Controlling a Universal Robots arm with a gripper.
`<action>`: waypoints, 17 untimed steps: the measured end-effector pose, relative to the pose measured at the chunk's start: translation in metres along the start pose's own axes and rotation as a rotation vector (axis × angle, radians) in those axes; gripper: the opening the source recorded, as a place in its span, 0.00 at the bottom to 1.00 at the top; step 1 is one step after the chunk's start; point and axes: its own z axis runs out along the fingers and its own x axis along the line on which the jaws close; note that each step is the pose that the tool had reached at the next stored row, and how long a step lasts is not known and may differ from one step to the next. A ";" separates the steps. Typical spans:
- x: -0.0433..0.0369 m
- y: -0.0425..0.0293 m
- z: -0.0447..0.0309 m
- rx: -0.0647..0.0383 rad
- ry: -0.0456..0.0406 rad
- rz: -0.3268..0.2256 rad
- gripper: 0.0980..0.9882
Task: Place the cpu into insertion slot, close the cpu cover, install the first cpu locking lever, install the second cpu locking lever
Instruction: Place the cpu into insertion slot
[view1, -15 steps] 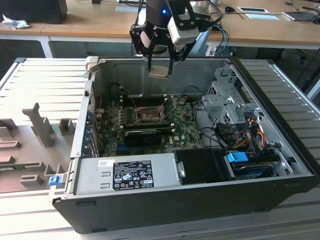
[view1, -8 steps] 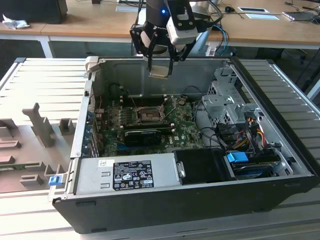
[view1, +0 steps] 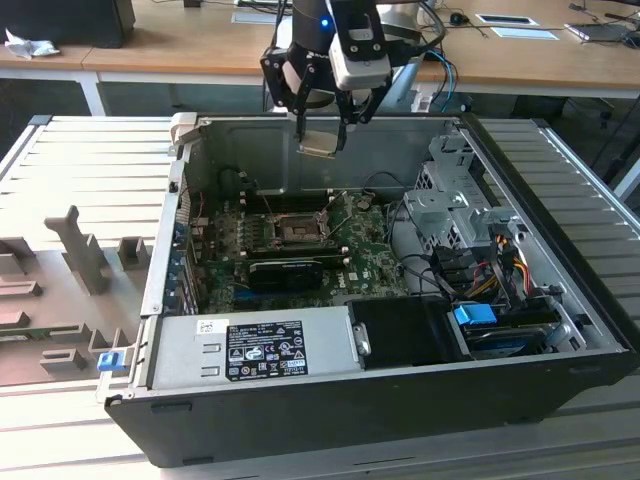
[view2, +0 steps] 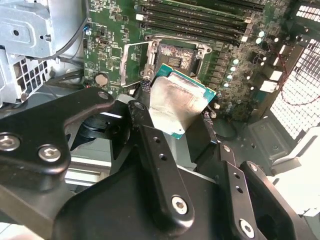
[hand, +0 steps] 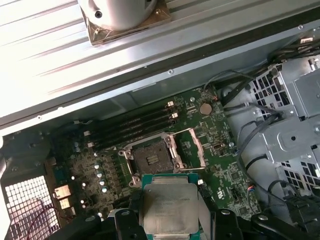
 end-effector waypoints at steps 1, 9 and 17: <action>0.0000 0.0000 0.0000 0.000 -0.0004 0.004 0.48; 0.0000 0.0000 0.0000 -0.001 -0.0041 0.046 0.48; 0.0000 0.0000 0.0001 -0.002 -0.0079 0.088 0.48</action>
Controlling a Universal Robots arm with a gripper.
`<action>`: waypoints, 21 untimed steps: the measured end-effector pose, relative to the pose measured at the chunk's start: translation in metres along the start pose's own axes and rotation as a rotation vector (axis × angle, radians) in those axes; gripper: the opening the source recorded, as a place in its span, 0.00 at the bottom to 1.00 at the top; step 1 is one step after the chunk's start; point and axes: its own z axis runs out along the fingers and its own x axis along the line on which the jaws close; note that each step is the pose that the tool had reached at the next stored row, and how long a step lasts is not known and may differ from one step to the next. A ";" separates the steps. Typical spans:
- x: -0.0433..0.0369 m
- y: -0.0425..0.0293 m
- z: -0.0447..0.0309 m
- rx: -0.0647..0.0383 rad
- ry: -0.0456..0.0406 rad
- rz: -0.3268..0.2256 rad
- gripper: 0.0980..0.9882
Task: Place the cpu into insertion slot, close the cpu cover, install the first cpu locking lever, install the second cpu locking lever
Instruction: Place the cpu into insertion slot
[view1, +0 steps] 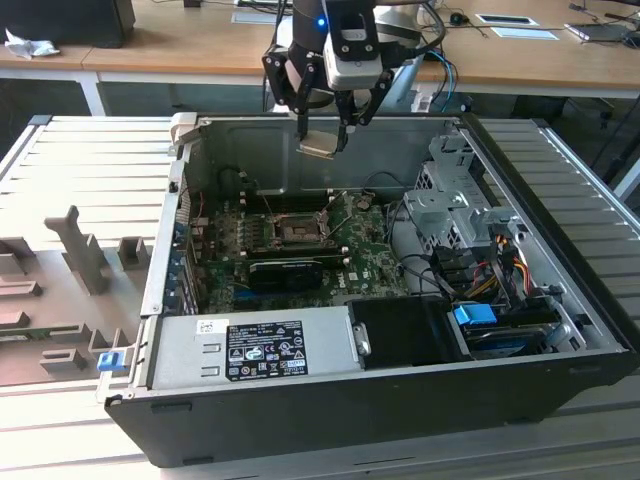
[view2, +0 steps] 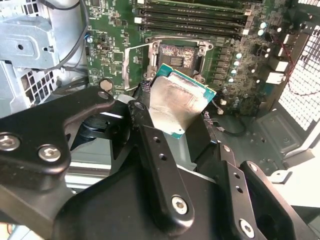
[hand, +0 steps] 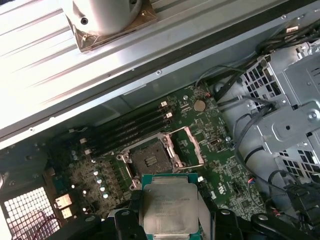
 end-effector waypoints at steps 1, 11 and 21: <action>0.0000 0.0000 0.0000 0.000 -0.0005 0.005 0.48; 0.0000 0.0000 0.0002 -0.001 -0.0059 0.066 0.48; 0.0000 0.0000 0.0004 -0.002 -0.0108 0.121 0.48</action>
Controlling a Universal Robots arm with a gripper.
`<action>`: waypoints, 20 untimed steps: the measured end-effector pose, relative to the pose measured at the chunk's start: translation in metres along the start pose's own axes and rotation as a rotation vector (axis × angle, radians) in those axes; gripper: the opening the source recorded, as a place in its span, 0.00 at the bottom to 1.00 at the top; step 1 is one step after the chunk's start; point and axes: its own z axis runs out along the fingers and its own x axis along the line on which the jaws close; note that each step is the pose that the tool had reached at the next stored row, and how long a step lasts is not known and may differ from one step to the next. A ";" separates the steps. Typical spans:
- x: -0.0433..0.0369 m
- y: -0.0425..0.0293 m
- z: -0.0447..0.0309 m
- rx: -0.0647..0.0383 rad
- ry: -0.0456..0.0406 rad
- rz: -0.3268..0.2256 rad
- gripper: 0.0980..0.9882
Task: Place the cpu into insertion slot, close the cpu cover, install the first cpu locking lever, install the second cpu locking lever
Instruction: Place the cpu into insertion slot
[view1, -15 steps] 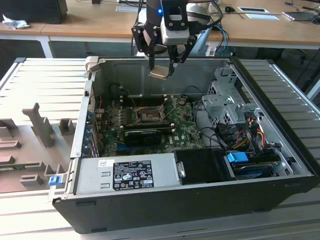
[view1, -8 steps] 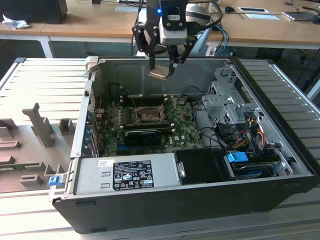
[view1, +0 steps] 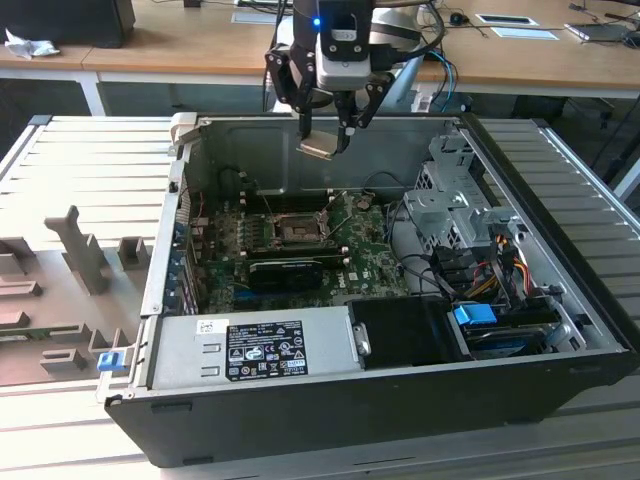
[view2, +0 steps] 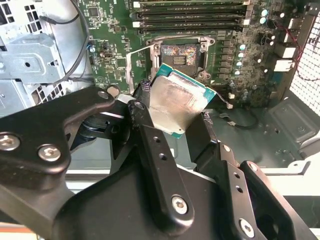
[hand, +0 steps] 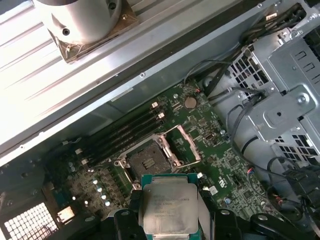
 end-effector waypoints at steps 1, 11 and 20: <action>0.0000 0.0000 0.0000 0.000 -0.0004 0.004 0.48; 0.0000 0.0000 0.0002 -0.001 -0.0055 0.061 0.48; 0.0000 0.0000 0.0003 -0.002 -0.0109 0.121 0.48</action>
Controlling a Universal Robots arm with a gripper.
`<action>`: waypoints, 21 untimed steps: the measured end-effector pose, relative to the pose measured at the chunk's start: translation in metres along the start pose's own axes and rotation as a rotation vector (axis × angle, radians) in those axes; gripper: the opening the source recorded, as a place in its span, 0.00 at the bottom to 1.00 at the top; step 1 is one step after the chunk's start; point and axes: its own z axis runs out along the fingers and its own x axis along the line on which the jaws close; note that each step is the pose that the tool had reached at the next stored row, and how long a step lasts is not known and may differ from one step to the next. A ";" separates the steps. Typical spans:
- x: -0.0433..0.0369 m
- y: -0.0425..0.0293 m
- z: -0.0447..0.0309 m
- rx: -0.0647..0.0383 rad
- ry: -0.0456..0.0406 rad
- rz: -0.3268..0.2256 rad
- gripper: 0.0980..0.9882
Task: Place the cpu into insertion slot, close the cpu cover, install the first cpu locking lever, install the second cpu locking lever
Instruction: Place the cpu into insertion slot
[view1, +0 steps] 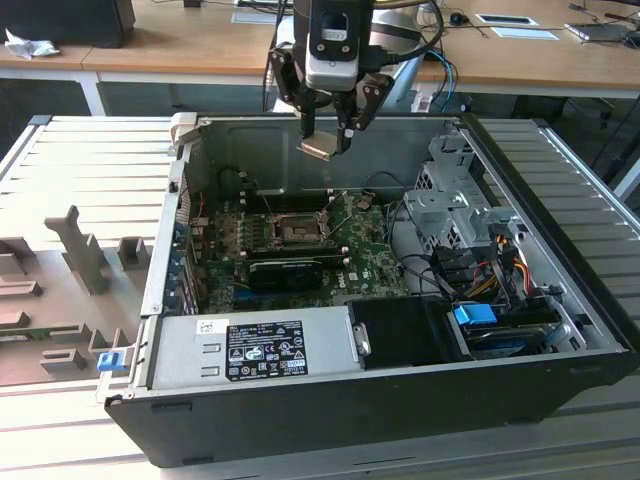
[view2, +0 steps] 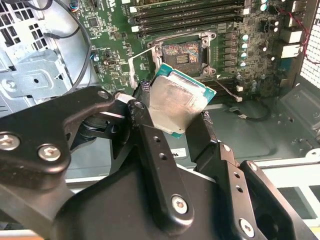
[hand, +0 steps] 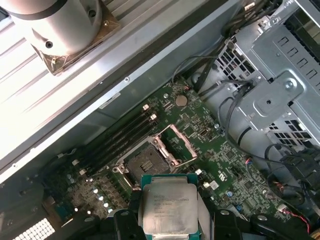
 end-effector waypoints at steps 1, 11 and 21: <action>0.0000 0.0000 0.0000 0.000 -0.0007 0.008 0.48; 0.0000 0.0000 0.0002 -0.001 -0.0059 0.066 0.48; 0.0000 0.0000 0.0004 -0.002 -0.0096 0.107 0.48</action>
